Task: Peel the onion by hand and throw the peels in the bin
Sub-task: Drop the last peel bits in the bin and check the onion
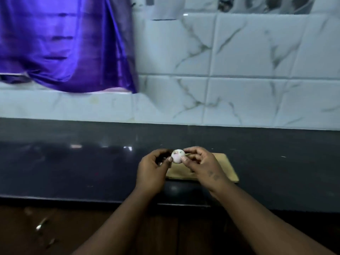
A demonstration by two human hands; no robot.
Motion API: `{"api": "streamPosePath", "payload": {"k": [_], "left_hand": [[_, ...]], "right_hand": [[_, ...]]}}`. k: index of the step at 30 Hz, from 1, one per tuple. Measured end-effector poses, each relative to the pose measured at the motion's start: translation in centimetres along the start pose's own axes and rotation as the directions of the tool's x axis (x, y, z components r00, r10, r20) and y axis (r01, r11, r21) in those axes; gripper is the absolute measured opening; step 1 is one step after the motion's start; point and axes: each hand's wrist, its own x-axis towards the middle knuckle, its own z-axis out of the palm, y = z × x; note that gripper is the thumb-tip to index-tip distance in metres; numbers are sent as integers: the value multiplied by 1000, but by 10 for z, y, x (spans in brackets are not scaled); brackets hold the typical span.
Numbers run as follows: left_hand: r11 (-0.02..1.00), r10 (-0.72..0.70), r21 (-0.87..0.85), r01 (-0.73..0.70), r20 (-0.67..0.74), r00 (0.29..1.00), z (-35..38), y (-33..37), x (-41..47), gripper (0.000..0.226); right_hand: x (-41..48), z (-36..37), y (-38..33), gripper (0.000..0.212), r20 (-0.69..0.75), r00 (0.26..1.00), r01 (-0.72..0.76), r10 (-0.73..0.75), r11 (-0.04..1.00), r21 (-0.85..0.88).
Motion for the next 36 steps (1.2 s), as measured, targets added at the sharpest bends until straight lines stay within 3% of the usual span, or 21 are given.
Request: {"api": "streamPosePath", "payload": {"k": [7,13,17,23,29,36], "left_hand": [[971,-48,240,12,143,989,79,-25,45,20],[927,-71,373,36,80,994,86,-36,44,18],[921,-82,386,49,70,994,86,-34,43,18],[909,-76,414,43,64,995,84,-32,41,18],[913,-75,406,40,71,995,84,-33,42,12],[915,-54,403,18,78,995,85,-33,41,12]], "right_hand": [[40,-72,48,25,-36,999,-41,32,956,-289],[48,-70,71,24,-15,1000,1,-7,925,-381],[49,-72,71,35,8,1000,31,-30,921,-387],[54,-66,72,20,-74,997,-19,-16,889,-457],[67,-60,68,14,-49,998,18,-36,945,-325],[76,-62,65,19,-45,997,-67,60,980,-187]]}}
